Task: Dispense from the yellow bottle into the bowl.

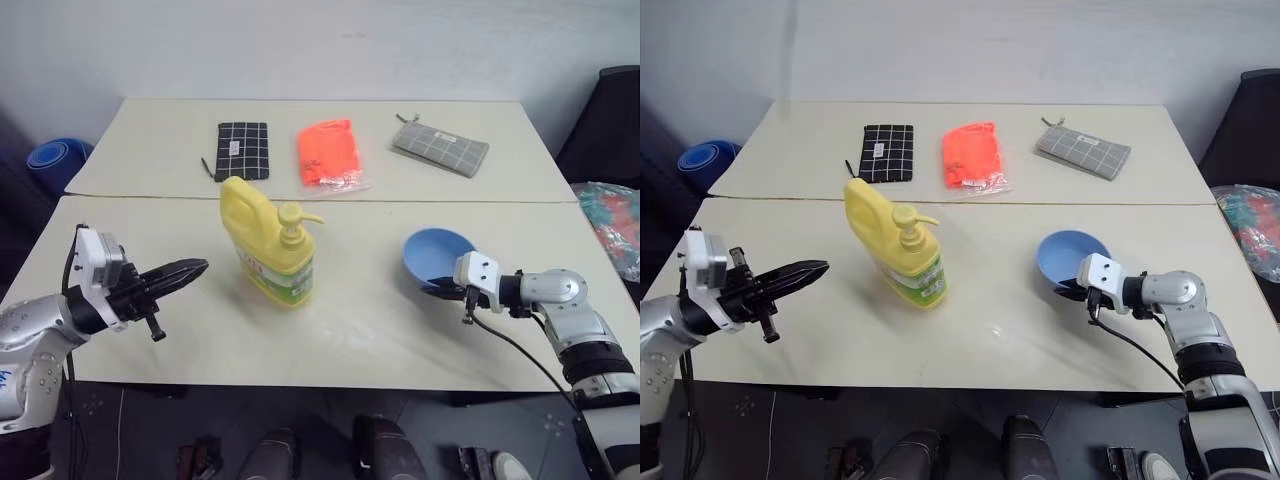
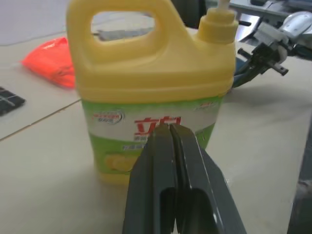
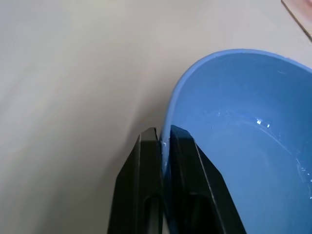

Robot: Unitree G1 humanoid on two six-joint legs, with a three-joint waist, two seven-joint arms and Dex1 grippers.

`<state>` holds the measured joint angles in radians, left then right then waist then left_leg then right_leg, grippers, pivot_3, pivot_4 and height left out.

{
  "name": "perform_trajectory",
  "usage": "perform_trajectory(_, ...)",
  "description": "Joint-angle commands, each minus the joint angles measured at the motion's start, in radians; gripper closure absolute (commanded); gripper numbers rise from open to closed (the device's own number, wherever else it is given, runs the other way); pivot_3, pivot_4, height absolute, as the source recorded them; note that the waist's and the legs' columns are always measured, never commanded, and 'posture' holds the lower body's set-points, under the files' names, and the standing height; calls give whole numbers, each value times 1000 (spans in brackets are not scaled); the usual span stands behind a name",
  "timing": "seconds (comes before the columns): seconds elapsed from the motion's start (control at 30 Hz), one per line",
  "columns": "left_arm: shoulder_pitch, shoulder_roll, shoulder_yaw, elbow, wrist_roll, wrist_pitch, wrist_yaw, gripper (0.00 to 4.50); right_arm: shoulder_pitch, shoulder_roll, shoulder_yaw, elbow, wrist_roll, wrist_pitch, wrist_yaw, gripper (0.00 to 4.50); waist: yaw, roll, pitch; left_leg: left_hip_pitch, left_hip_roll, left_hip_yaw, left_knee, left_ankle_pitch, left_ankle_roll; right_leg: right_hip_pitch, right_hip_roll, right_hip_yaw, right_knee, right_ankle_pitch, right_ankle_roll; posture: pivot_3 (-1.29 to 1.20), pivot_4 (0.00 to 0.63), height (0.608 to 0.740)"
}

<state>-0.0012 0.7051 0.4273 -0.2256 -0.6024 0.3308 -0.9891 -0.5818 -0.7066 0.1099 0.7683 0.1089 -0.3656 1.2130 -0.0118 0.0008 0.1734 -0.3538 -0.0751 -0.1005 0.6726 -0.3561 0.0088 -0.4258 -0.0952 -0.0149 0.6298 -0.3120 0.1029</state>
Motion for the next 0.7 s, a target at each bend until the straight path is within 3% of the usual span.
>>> perform_trajectory(0.03,42,-23,-11,-18,41,-56,26,3852,7,16,-46,27,39,-58,20,3303,6,0,0,0,0,0,0,0,0,0,0,0,0,0,0,0,150,740)
perform_trajectory(0.23,101,-40,-37,32,90,-132,13,1919,180,6,-202,-262,290,35,105,1167,14,0,0,-1,0,0,0,0,0,0,0,0,0,0,0,0,150,740)
perform_trajectory(0.33,136,-82,-26,50,139,-253,38,999,353,1,-317,-507,412,131,39,114,18,1,0,-1,0,-1,0,0,0,0,0,0,0,0,0,0,150,740)
perform_trajectory(0.37,159,-96,-27,48,176,-304,56,725,421,-5,-340,-586,424,143,26,0,21,1,0,-1,0,-1,-1,0,0,0,0,0,0,0,0,0,150,740)
perform_trajectory(0.53,206,-135,-34,76,234,-397,107,725,682,-11,-383,-814,402,124,25,0,30,1,-1,1,0,0,-2,0,0,1,0,1,-1,0,0,0,150,740)
perform_trajectory(0.7,270,-180,-72,99,293,-460,155,725,765,46,-348,-786,317,-5,6,0,32,1,-1,4,0,1,-3,-1,1,4,0,1,-2,1,0,0,150,740)
